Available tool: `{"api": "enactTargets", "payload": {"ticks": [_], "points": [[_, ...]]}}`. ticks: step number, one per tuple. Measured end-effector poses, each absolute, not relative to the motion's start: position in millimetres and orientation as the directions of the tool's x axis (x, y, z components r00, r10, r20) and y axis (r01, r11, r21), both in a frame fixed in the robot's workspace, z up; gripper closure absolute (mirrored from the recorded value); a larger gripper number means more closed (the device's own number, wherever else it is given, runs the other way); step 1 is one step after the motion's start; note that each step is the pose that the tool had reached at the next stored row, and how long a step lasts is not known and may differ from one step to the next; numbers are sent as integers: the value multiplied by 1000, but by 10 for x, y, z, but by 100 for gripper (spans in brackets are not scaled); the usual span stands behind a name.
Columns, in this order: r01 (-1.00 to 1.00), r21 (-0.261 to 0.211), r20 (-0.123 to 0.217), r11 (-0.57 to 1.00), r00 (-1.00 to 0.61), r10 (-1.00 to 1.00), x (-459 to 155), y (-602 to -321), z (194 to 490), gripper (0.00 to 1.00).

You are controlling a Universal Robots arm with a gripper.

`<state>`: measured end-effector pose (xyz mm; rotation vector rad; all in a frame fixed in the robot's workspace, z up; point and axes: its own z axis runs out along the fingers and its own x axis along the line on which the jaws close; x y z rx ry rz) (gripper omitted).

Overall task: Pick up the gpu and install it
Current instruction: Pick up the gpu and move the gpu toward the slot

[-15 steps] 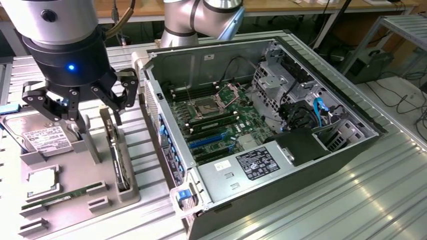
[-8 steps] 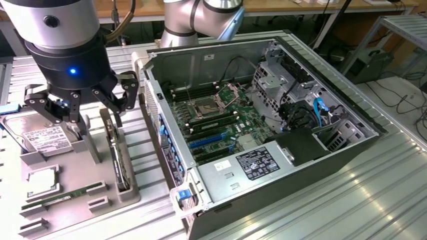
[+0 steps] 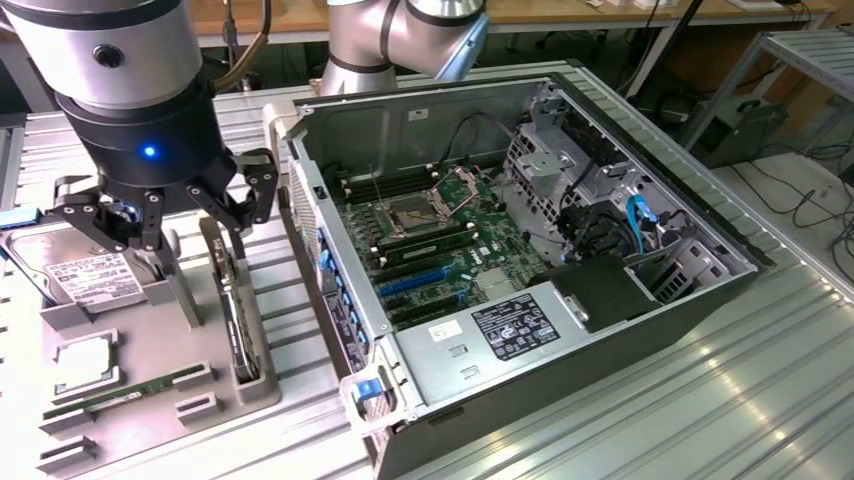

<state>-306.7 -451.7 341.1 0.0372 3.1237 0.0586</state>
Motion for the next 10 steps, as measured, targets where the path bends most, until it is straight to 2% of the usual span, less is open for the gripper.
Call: {"api": "enactTargets", "payload": {"ticks": [10], "points": [[23,34,-17,999,-1000,24,-3067,-4518,3263,40]]}}
